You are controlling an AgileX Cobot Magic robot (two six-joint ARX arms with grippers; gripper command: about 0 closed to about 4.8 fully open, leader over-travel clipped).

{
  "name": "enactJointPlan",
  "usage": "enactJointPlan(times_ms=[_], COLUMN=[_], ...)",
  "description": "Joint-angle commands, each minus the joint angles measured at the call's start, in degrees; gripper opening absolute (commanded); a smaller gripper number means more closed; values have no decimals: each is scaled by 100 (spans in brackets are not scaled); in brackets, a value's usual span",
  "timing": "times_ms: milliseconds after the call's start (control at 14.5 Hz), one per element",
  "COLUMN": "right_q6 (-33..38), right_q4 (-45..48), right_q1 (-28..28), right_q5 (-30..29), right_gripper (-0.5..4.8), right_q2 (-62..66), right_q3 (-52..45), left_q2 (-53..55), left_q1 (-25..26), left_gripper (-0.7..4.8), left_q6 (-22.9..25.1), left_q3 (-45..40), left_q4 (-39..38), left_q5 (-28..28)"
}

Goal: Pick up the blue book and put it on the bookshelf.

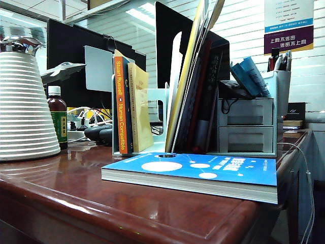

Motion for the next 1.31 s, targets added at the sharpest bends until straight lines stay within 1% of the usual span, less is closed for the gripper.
enactJointPlan(times_ms=[69,346,622,691,761,830,899,968,1037,1106,1175,1314], right_q6=[4,66,70,177,588,1038,1515,1633,1633,1633,1631,1635], right_q4=[76,94,767,951,1305,1480,1097,409,-92,-273,-420,-444], right_q1=[7,9,11,9,9,9,9,7,7,7,7,9], right_q5=[-4,-7,-140,-136,-131,-22,136,153,144,142,17,-754], right_gripper=[-5,-5,-5,-5,-5,-5,-5,-5,-5,-5,-5,-5], right_q2=[-4,-4,-4,-4,-4,-4,-4,15,146,297,719,1569], right_q3=[-9,-9,-9,-7,2,107,422,866,1316,1604,2135,2859], left_q2=[4,2,2,2,2,2,2,7,92,275,798,1899], left_q1=[4,4,4,4,4,4,4,4,4,4,2,-2], left_gripper=[-5,-5,-5,-5,-6,-5,-5,-5,-5,-5,-5,-5], left_q6=[2,0,-20,-208,-433,-599,-645,-647,-680,-844,-1204,-1279], left_q3=[2,2,4,7,26,164,365,651,916,1169,1606,2267], left_q4=[31,33,122,219,457,503,501,490,435,374,343,640], left_q5=[28,33,35,33,13,9,-35,-31,-28,0,212,1292])
